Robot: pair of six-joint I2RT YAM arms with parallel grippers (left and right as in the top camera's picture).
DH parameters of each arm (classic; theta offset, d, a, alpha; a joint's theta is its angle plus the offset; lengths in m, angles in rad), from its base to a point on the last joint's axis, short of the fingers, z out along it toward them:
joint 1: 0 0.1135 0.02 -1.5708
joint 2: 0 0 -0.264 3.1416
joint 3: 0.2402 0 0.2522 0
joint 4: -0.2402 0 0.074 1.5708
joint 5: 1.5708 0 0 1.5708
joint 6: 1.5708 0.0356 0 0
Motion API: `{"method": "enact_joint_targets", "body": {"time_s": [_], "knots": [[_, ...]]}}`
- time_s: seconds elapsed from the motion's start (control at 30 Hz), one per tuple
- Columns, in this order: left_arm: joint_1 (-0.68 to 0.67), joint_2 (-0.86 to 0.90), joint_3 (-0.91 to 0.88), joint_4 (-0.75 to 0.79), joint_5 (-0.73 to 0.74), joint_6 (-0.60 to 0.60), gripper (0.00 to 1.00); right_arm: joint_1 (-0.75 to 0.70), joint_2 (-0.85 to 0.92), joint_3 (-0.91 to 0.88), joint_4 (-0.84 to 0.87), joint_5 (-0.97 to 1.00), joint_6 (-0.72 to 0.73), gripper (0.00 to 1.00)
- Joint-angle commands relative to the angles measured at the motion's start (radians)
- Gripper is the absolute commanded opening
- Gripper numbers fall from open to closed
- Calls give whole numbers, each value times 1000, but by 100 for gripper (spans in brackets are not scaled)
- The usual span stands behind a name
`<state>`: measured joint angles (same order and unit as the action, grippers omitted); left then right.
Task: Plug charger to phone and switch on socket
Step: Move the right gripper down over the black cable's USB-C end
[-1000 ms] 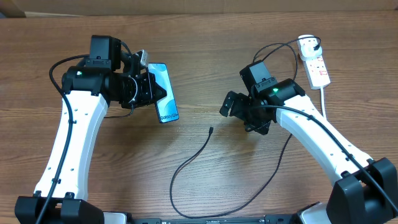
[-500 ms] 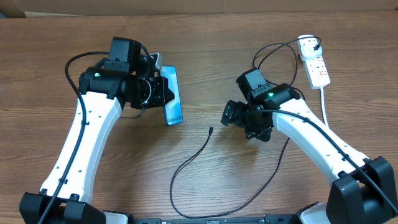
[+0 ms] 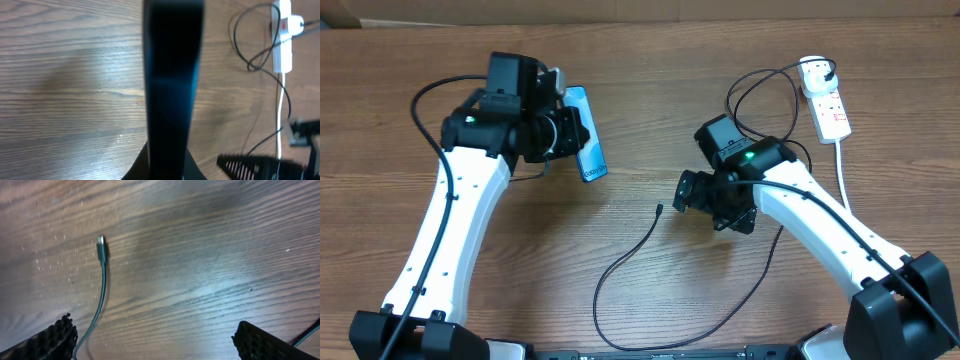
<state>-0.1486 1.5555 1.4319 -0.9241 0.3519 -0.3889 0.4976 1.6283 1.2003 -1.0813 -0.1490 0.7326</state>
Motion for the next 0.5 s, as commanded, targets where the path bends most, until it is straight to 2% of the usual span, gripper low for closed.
{"method": "enact_joint_targets", "body": {"time_s": [0.0,0.2,0.3,0.47], "knots": [[47,-5,3,10,26,-23,4,39,0,-4,-1,9,0,100],[91,-5,3,5,136,16,4,87,1,-5,63,26,54,98],[101,-5,3,-2,131,19,4,103,3,-5,117,26,64,86],[123,-5,3,-10,132,19,4,122,19,-17,183,59,127,73]]}}
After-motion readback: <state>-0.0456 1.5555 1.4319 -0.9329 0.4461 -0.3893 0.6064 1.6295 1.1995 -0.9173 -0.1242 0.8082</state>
